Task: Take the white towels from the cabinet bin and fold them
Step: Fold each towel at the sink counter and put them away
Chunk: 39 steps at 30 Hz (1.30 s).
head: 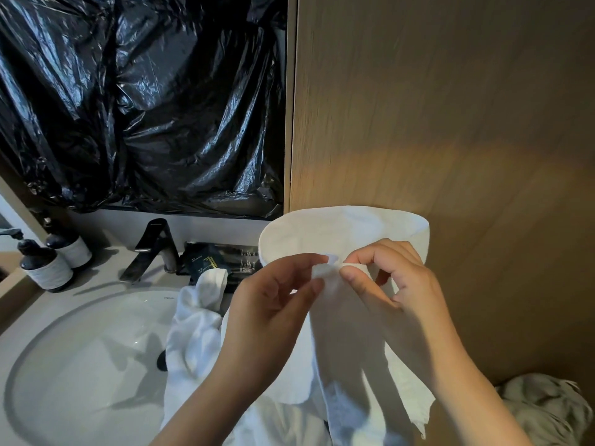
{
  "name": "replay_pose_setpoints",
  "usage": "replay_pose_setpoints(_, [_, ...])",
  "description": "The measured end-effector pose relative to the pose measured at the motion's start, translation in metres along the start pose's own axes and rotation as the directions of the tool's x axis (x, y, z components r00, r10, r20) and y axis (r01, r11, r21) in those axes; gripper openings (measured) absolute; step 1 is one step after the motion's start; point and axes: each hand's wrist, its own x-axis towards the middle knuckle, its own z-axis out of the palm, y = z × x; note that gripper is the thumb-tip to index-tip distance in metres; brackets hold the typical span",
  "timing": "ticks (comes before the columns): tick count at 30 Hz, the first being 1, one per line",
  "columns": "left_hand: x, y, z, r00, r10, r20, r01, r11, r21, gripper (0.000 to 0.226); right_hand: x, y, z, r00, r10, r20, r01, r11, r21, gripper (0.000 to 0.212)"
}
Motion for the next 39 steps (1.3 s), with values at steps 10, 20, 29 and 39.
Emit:
replay_pose_setpoints(10, [0.051, 0.051, -0.021, 0.974, 0.190, 0.123, -0.192, 0.981, 0.010, 0.022, 0.053, -0.021, -0.022, 0.981, -0.062, 0.186, -0.010, 0.931, 0.366, 0.009])
replay_pose_setpoints(20, [0.102, 0.104, -0.044, 0.943, 0.333, 0.017, -0.326, 0.908, 0.263, 0.022, 0.085, -0.046, -0.037, 0.984, -0.051, 0.170, -0.028, 0.900, 0.435, 0.031])
replay_pose_setpoints(29, [0.128, 0.121, -0.056, 0.926, 0.362, -0.105, -0.316, 0.897, 0.310, 0.024, 0.090, -0.016, -0.051, 0.981, -0.153, 0.116, 0.157, 0.987, -0.025, 0.048])
replay_pose_setpoints(39, [0.172, 0.119, -0.055, 0.871, 0.431, -0.235, -0.351, 0.881, 0.317, 0.024, 0.081, 0.017, -0.075, 0.987, 0.049, 0.151, -0.011, 0.970, -0.244, 0.015])
